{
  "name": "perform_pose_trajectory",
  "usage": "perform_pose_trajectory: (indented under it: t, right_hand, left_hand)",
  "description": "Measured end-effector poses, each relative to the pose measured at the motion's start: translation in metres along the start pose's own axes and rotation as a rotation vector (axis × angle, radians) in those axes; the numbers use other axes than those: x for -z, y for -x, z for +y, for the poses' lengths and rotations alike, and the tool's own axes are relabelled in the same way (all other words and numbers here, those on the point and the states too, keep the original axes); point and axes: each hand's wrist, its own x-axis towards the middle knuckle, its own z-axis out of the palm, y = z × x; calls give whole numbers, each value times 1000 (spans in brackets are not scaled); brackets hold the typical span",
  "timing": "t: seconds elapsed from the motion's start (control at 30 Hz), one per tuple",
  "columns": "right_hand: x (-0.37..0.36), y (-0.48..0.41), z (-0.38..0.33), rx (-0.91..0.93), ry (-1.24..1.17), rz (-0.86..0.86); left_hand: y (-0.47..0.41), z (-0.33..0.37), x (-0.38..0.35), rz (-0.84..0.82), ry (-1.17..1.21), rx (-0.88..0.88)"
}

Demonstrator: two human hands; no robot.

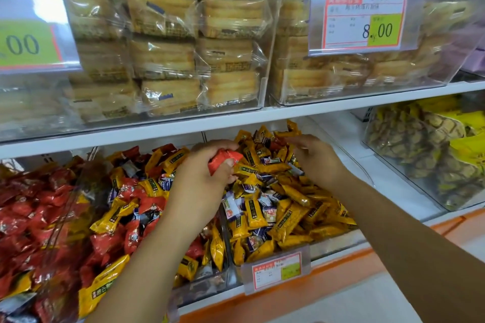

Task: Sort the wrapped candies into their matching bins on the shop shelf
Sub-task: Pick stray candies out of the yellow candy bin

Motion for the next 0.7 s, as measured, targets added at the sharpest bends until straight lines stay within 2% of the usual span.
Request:
perform_pose_trajectory:
  t: [0.17,0.27,0.33,0.47,0.57,0.7]
  right_hand:
    - [-27,-56,18,-15,367,-150]
    - [-41,-66,23,-51,523,-166]
    - [-39,-63,21,-70,508,-129]
    - [-16,-38,9,25,377,-59]
    - [0,-9,-16,27,183,-75]
    - [-7,26,-79,127,14,-144]
  left_hand:
    - [2,-5,2,7,-36,-9]
    - [0,-5,2,12,-36,-15]
    - [-1,-5,2,10,-36,-15]
    - [1,-4,10,16,-47,-14]
    - [7,-6,24,21,-80,-5]
    - [24,-15,67,95,-233,-25]
